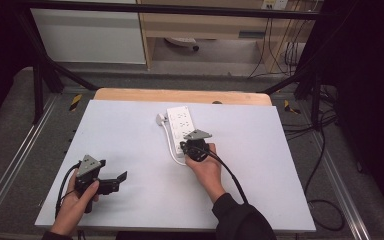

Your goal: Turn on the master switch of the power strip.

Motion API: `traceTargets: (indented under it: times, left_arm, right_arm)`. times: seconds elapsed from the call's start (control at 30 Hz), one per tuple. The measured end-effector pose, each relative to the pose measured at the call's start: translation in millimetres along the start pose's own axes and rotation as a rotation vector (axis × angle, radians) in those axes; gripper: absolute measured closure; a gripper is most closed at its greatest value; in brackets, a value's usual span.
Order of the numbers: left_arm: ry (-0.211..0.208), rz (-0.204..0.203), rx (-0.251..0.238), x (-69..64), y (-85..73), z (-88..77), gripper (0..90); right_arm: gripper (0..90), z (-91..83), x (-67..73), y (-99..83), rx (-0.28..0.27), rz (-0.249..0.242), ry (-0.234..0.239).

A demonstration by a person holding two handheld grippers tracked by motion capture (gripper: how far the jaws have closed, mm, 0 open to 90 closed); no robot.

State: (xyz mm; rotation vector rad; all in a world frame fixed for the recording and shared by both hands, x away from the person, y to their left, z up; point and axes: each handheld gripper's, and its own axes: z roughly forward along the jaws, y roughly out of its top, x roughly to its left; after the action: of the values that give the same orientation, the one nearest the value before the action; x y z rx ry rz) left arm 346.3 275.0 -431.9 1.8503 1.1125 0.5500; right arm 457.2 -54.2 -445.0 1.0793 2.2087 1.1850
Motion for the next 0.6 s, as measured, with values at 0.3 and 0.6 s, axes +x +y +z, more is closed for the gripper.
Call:
traceTargets:
  times: [0.3, 0.6]
  left_arm:
    - [0.003, -0.003, -0.002, 0.2, -0.1, 0.0, 6.7]
    - [0.006, -0.004, -0.002, 1.1, 0.0, -0.6, 6.7]
  right_arm:
    - [90.0, -0.9, 0.4, 0.9, -0.001, 0.003, 0.005]
    - [89.7, -0.8, 0.2, 1.1, -0.014, 0.025, 0.025]
